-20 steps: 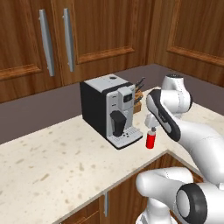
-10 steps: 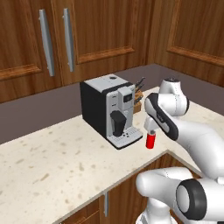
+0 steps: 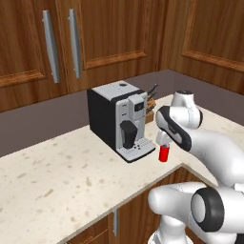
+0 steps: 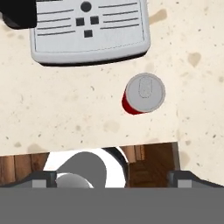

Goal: Four empty soda cans are scattered around the kitchen. Gather all the cans and cluster them next to the stove for recycling.

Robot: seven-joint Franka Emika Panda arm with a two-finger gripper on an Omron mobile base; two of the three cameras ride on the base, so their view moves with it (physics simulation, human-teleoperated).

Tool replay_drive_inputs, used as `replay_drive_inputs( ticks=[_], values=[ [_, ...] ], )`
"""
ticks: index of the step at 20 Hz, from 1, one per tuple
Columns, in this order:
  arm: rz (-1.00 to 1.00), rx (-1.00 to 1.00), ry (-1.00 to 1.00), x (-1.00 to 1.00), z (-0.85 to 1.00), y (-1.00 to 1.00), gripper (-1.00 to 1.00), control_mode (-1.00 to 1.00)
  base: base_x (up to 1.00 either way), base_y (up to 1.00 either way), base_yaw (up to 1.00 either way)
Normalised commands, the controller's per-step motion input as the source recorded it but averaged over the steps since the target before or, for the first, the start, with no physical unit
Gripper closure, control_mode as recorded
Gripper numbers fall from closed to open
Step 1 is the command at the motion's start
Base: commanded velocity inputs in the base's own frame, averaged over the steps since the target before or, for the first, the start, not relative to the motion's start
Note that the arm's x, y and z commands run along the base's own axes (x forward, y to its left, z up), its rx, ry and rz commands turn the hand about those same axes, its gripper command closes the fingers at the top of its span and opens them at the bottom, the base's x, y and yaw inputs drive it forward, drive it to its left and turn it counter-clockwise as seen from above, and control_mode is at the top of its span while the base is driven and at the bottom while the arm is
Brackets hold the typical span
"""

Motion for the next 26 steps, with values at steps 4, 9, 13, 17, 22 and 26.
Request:
replay_drive_inputs(
  ticks=[4, 9, 13, 17, 22, 26],
  values=[
    [0.03, 0.00, 0.00, 0.25, -0.10, -0.07, -1.00, -1.00, 0.00, 0.00, 0.00],
    [0.03, 0.00, 0.00, 0.19, -0.06, -0.06, -1.00, -1.00, 0.00, 0.00, 0.00],
    [0.01, 0.00, 0.03, 0.21, -0.07, 0.00, -1.00, -1.00, 0.00, 0.00, 0.00],
    [0.01, 0.00, 0.04, 0.17, -0.10, 0.00, -1.00, -1.00, 0.00, 0.00, 0.00],
    [0.02, 0.00, 0.04, 0.14, -0.10, 0.00, -1.00, -1.00, 0.00, 0.00, 0.00],
    [0.02, 0.00, 0.02, 0.13, -0.17, 0.00, -1.00, -1.00, 0.00, 0.00, 0.00]
  ],
)
